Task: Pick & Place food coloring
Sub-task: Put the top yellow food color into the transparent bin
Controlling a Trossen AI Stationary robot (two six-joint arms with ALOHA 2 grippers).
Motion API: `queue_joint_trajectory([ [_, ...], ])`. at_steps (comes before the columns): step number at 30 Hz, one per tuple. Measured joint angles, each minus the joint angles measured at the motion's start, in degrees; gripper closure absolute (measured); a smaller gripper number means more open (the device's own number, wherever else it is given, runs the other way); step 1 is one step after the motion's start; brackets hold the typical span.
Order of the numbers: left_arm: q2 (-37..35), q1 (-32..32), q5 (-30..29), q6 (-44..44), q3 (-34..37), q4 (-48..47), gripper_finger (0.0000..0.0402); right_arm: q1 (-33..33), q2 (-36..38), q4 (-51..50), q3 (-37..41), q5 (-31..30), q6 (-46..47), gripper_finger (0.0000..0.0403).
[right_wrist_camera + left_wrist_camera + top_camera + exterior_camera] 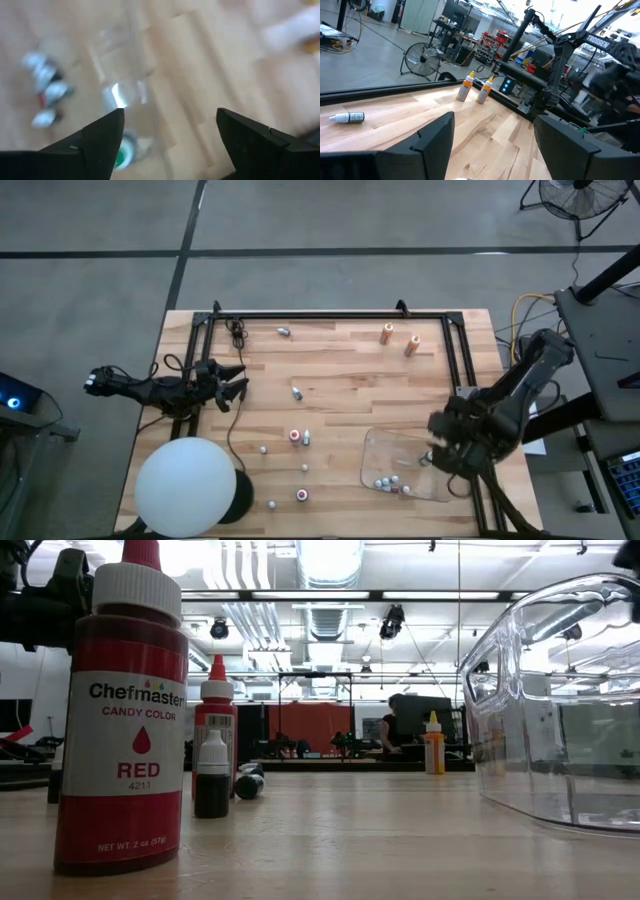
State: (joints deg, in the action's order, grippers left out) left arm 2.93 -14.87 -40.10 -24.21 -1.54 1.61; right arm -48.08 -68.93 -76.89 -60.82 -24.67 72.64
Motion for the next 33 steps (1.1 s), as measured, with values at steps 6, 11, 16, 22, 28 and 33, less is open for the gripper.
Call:
queue_joint_trajectory([
  [6, 0.01, 0.02, -0.02, 0.00, 0.00, -0.02, 0.0157, 7.55, 1.56, -7.99, -4.92, -4.79, 2.21, 0.0079],
  [11, -0.01, 0.01, 0.00, -0.01, 0.02, -0.01, 0.0157, 18.08, 1.82, -11.46, -10.09, -7.77, -0.08, 0.0076],
  [16, -0.01, 0.02, -0.01, -0.01, 0.00, -0.02, 0.0157, 34.69, 1.09, -11.12, -15.56, -7.87, -11.73, 0.0076],
  [22, 0.00, 0.02, -0.02, -0.02, 0.01, -0.01, 0.0157, 54.05, -1.91, -5.97, -21.39, -6.32, -27.03, 0.0076],
  [28, 0.00, 0.01, -0.01, 0.00, 0.01, -0.02, 0.0157, 67.84, -7.08, 3.17, -25.32, -0.30, -36.10, 0.0077],
  [33, -0.01, 0.00, -0.02, 0.00, 0.02, 0.00, 0.0157, 75.95, -13.20, 7.51, -27.24, 4.23, -39.19, 0.0078],
])
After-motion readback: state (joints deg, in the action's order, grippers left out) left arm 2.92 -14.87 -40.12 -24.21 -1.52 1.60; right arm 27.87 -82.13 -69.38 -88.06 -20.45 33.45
